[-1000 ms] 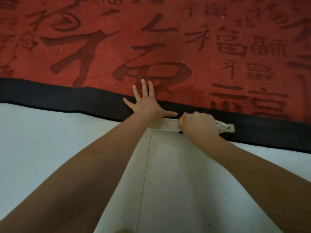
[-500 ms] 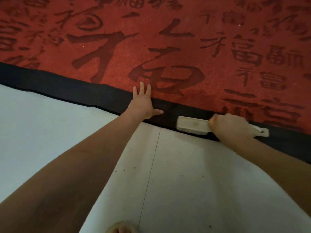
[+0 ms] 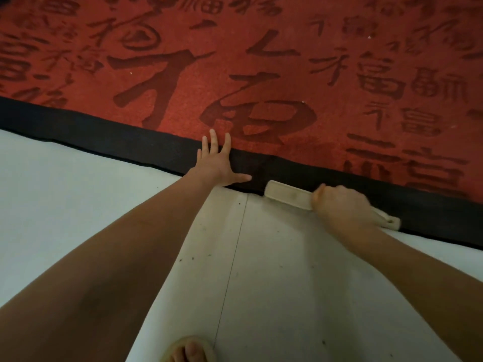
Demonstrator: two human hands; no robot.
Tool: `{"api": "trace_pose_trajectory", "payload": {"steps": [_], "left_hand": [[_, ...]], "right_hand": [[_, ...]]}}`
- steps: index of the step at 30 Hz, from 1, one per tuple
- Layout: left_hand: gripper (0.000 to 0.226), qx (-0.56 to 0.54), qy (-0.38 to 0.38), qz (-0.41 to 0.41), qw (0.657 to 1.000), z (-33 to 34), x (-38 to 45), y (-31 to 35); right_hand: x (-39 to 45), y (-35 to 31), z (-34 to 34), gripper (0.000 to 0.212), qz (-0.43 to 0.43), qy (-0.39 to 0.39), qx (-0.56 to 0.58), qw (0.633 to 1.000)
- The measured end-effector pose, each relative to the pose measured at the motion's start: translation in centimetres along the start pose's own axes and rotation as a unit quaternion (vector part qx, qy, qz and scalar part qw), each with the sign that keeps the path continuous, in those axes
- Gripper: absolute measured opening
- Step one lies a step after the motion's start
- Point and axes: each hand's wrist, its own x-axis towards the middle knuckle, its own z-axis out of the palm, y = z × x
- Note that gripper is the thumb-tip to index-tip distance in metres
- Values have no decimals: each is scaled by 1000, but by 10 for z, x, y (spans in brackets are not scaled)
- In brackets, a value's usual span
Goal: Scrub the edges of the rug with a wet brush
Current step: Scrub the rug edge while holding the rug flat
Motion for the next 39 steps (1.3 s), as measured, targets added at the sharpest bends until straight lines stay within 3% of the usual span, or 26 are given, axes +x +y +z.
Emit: {"api": "trace_pose_trajectory", "payload": {"steps": [3, 8, 10, 14, 17, 20, 23, 27, 30, 32, 34, 36, 38, 39], "left_hand": [[122, -16, -6, -7, 1000, -3, -1, 1], [121, -19, 1, -1, 1000, 1, -7, -1], [121, -11, 3, -7, 1000, 0, -7, -1], [117, -25, -11, -5, 1000, -1, -9, 1], [104, -33, 5, 11, 999, -5, -12, -23], [101, -15, 60, -38, 997, 1, -21, -52], [102, -9, 83, -59, 995, 12, -29, -65], [100, -29, 79, -57, 995, 14, -29, -63], [93, -33, 65, -44, 996, 12, -29, -67], [85, -47, 57, -20, 997, 10, -32, -74], [76, -96, 50, 5, 994, 5, -35, -84], [68, -126, 46, 25, 991, 0, -39, -93], [61, -123, 55, 39, 990, 0, -42, -98], [59, -123, 62, 44, 990, 0, -43, -100]], "right_hand": [[20, -34, -1, 30, -14, 44, 83, 995], [-15, 37, 15, 37, 62, 15, -16, 998], [-24, 18, 12, 37, 60, 36, -23, 997], [-7, -54, -15, 35, -26, 62, 90, 994], [13, -33, -41, 40, -21, 35, 228, 973], [23, 8, -57, 33, -13, 50, 399, 915], [53, 14, -67, 49, -54, 120, 355, 926], [76, -35, -48, 55, -32, 116, 311, 943], [32, -83, -30, 59, -197, 71, 242, 947], [23, -76, -34, 54, -269, 49, 214, 938], [47, -53, -44, 52, -220, 115, 262, 933], [73, -31, -53, 50, -83, 181, 327, 924], [76, -34, -50, 47, -4, 161, 305, 939], [66, -45, -44, 43, -28, 124, 273, 954]]}}
